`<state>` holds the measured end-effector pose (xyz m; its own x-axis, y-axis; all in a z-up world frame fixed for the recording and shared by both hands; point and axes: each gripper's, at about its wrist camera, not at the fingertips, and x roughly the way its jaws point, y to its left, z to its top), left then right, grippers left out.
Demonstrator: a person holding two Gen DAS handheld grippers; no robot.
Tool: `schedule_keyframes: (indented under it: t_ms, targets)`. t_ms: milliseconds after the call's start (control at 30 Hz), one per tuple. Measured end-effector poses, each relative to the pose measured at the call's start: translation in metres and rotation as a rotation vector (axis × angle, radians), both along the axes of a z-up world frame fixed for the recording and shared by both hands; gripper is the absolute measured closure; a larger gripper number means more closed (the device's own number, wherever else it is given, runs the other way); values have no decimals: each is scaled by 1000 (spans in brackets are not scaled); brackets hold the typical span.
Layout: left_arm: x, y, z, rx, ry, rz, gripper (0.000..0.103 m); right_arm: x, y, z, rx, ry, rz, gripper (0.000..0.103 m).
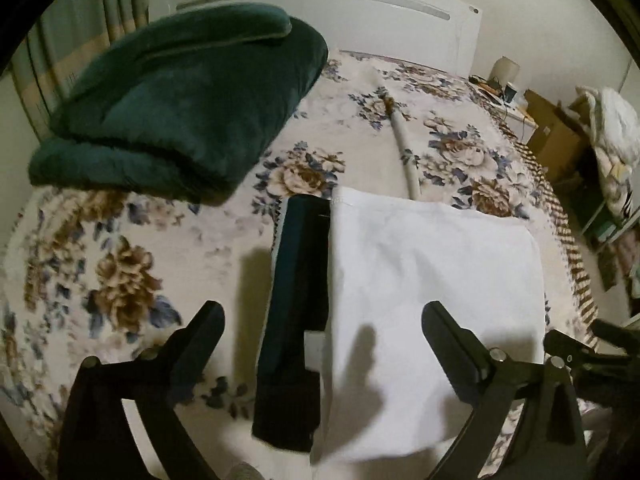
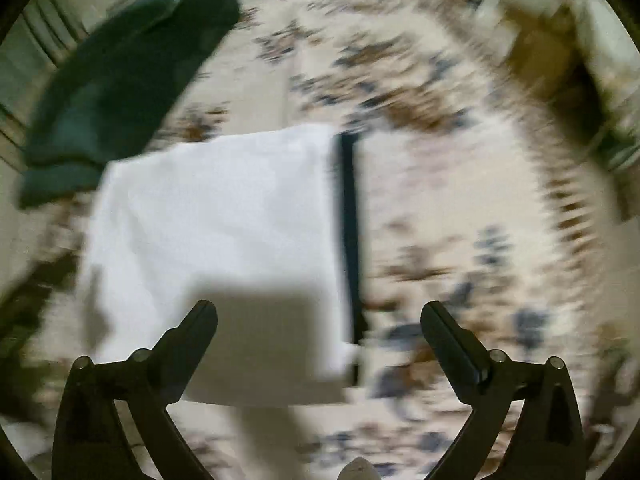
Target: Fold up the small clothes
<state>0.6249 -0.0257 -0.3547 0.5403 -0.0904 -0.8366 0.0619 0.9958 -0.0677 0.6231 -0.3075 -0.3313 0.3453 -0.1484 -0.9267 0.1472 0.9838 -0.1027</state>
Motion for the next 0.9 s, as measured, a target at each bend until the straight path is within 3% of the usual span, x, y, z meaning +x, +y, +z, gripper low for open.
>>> schedule_keyframes:
  t_ms: [167, 367, 633, 900]
  targets:
    - [-28, -3, 34, 27, -22, 6, 1, -38, 8, 38, -110, -73, -39, 0]
    - [-71, -9, 92, 45, -69, 19, 1, -87, 14, 118, -181, -177, -61, 0]
    - [-148, -15, 187, 35, -137, 25, 1, -179, 30, 234, -174, -284, -63, 0]
    - [-229, -20, 249, 36, -160, 34, 1, -279, 47, 330, -160, -387, -29, 0]
